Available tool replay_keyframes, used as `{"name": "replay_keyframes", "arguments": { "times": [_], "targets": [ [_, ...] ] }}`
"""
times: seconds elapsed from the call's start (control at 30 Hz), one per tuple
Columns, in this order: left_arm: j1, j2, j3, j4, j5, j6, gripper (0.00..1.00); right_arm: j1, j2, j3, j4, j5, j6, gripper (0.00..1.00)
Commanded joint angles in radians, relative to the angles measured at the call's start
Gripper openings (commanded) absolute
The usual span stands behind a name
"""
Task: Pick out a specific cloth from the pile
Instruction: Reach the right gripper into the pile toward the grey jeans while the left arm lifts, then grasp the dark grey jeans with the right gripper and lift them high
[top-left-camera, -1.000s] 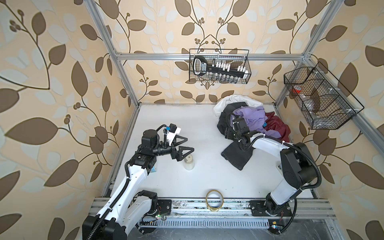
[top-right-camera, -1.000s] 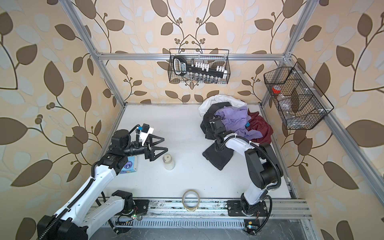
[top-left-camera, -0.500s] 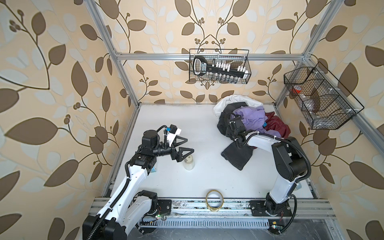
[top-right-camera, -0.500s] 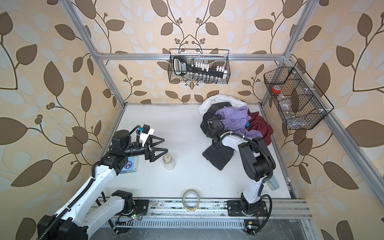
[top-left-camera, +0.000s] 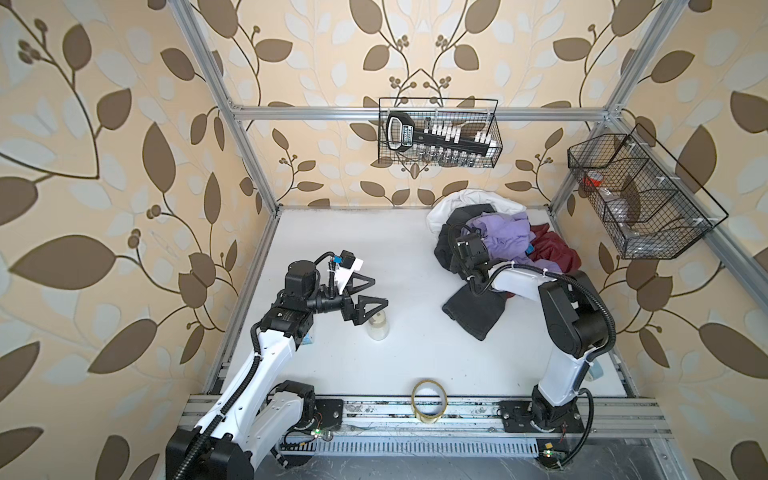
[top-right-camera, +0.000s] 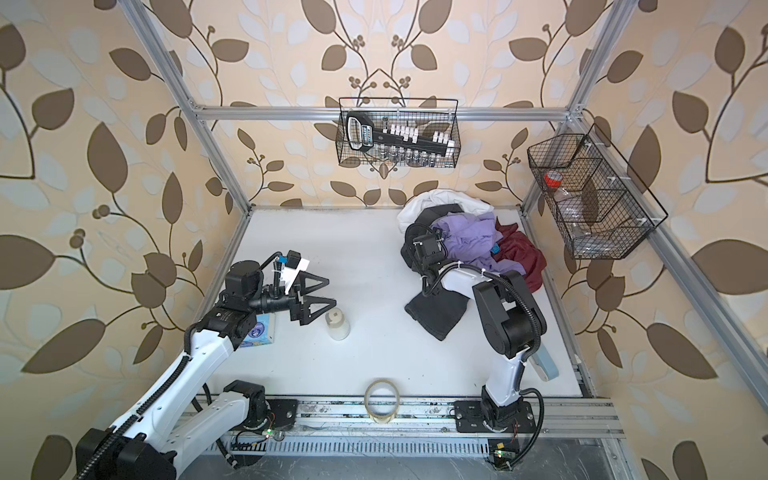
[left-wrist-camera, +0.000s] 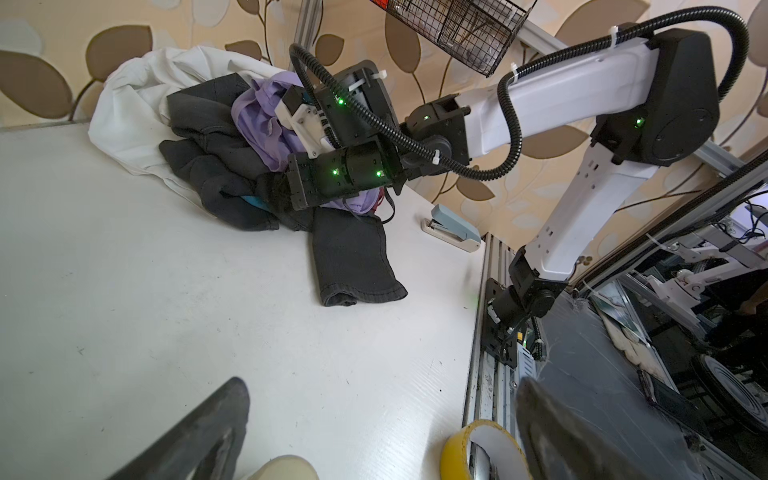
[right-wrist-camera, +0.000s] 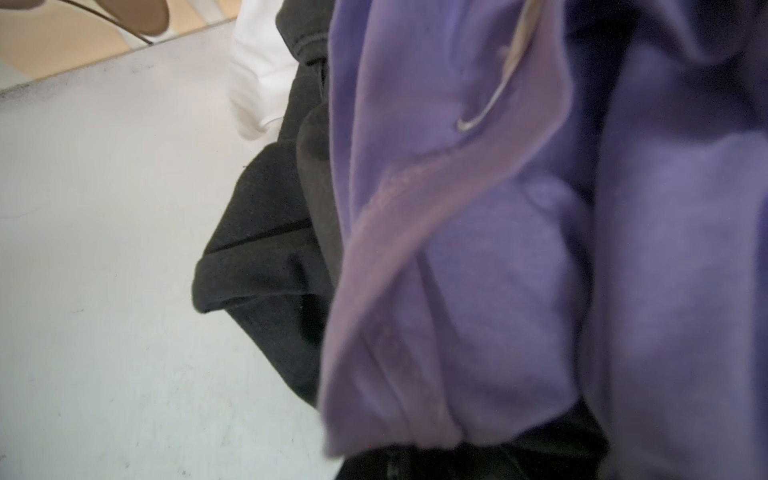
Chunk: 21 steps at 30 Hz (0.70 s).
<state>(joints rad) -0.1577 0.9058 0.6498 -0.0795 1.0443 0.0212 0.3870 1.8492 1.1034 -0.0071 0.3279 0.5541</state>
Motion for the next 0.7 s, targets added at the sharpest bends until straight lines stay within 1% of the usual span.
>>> {"name": "replay_keyframes", "arguments": {
  "times": [0.0, 0.23, 0.4, 0.57, 0.67],
  "targets": [
    [-0.006, -0.011, -0.002, 0.009, 0.026, 0.020, 0.99, 0.005, -0.027, 0.019, 0.016, 0.031, -0.012, 0.00],
    [-0.008, -0.032, -0.008, 0.012, 0.029, 0.019, 0.99, -0.002, -0.155, 0.078, -0.064, 0.074, -0.099, 0.00],
    [-0.011, -0.041, -0.018, 0.022, 0.033, 0.020, 0.99, -0.023, -0.231, 0.192, -0.158, 0.043, -0.181, 0.00],
    [-0.014, -0.046, -0.020, 0.024, 0.033, 0.023, 0.99, -0.059, -0.293, 0.281, -0.222, 0.012, -0.239, 0.00],
    [-0.017, -0.038, -0.030, 0.043, 0.049, 0.020, 0.99, -0.101, -0.315, 0.334, -0.267, -0.044, -0.247, 0.00]
  ]
}}
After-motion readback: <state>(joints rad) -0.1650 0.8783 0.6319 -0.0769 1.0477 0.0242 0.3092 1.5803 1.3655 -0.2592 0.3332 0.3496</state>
